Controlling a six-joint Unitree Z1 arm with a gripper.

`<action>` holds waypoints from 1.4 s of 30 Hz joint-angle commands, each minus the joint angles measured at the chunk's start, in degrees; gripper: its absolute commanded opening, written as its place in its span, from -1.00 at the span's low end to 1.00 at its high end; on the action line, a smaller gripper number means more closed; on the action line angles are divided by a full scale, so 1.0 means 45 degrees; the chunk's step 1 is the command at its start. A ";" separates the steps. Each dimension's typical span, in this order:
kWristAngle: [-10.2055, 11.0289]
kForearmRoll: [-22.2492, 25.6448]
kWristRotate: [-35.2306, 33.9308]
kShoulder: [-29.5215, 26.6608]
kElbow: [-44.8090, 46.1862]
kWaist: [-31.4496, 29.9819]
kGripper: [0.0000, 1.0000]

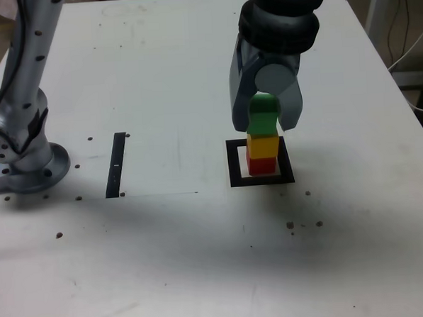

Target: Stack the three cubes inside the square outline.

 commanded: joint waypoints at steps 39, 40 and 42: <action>-0.0110 -0.0151 -0.0054 -0.0710 0.0410 0.0082 0.99; -0.0072 -0.0148 -0.0060 -0.0801 0.0474 0.0082 0.99; -0.0011 -0.0142 -0.0061 -0.1012 0.0620 0.0078 0.99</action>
